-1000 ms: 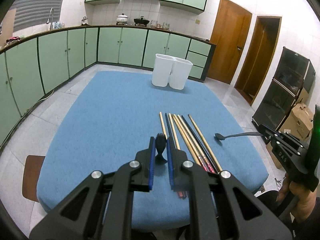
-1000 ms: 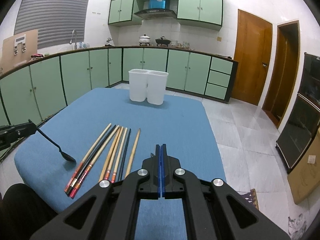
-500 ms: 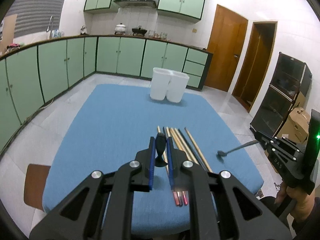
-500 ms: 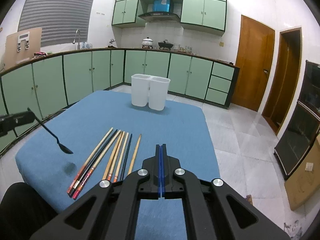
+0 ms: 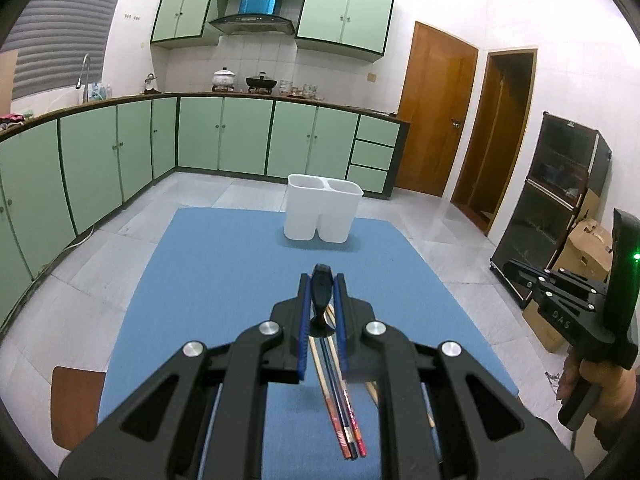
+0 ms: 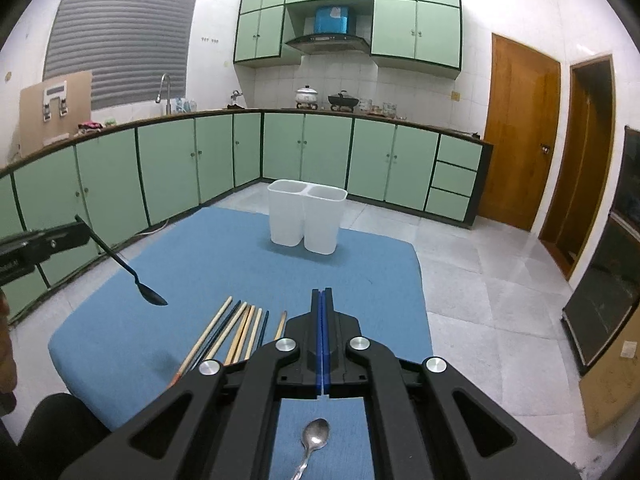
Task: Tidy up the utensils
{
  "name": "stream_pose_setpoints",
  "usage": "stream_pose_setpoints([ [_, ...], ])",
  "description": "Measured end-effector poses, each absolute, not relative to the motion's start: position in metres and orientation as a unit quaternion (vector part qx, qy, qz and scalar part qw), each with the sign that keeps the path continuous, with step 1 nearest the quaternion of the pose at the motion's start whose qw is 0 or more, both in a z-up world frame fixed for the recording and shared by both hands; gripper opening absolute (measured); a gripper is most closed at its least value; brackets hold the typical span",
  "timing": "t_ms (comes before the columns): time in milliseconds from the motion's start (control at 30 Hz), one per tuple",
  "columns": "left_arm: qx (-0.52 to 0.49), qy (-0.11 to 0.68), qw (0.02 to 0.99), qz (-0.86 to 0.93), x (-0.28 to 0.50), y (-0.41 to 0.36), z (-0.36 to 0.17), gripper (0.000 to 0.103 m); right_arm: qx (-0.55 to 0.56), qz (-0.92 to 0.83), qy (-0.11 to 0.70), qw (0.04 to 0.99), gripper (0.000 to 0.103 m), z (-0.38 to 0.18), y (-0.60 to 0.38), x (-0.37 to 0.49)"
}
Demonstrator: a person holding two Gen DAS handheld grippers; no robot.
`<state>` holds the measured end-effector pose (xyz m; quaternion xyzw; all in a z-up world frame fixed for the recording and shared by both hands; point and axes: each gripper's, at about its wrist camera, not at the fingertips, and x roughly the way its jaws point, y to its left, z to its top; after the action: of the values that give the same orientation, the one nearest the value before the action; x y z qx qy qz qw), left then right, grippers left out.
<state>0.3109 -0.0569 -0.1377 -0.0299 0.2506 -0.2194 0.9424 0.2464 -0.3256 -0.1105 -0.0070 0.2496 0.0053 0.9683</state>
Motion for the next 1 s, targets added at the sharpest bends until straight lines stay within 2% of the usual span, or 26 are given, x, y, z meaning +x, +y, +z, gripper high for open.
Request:
stream_pose_setpoints([
  [133, -0.034, 0.263, 0.938, -0.222, 0.306, -0.058, -0.149, 0.01, 0.047, 0.024, 0.319, 0.946, 0.001, -0.153, -0.336, 0.221],
  [200, -0.036, 0.268, 0.936, -0.224, 0.302, -0.059, -0.154, 0.01, 0.044, 0.019, 0.344, 0.938, 0.014, -0.182, -0.33, 0.19],
  [367, -0.033, 0.264, 0.937, -0.226, 0.294, -0.06, -0.154, 0.01, 0.097, 0.015, 0.426, 0.9, 0.025, -0.24, -0.315, 0.146],
  [467, -0.03, 0.262, 0.937, -0.229, 0.292, -0.064, -0.152, 0.01, 0.115, 0.016, 0.436, 0.892, 0.035, -0.253, -0.307, 0.143],
  [567, -0.026, 0.263, 0.937, -0.23, 0.291, -0.066, -0.154, 0.01, 0.111, 0.017, 0.435, 0.893, 0.039, -0.265, -0.305, 0.152],
  [600, -0.026, 0.263, 0.937, -0.23, 0.29, -0.065, -0.155, 0.01, 0.108, 0.019, 0.438, 0.892, 0.037, -0.269, -0.303, 0.154],
  [633, -0.025, 0.263, 0.937, -0.229, 0.29, -0.065, -0.154, 0.01, 0.1, 0.021, 0.441, 0.891, 0.03, -0.271, -0.301, 0.158],
  [667, -0.024, 0.264, 0.937, -0.229, 0.29, -0.065, -0.155, 0.01, 0.084, 0.02, 0.447, 0.89, 0.01, -0.275, -0.298, 0.161],
  [700, -0.024, 0.264, 0.937, -0.228, 0.29, -0.065, -0.155, 0.01, 0.08, 0.018, 0.447, 0.891, 0.009, -0.277, -0.297, 0.158],
  [733, -0.022, 0.265, 0.937, -0.227, 0.29, -0.064, -0.155, 0.01, 0.077, 0.018, 0.444, 0.893, 0.0, -0.273, -0.297, 0.158],
  [900, -0.022, 0.267, 0.937, -0.225, 0.294, -0.065, -0.155, 0.01, 0.048, 0.015, 0.4, 0.915, 0.0, -0.237, -0.298, 0.155],
  [1000, -0.025, 0.27, 0.936, -0.226, 0.294, -0.067, -0.155, 0.01, 0.095, 0.022, 0.417, 0.904, 0.0, -0.24, -0.312, 0.167],
])
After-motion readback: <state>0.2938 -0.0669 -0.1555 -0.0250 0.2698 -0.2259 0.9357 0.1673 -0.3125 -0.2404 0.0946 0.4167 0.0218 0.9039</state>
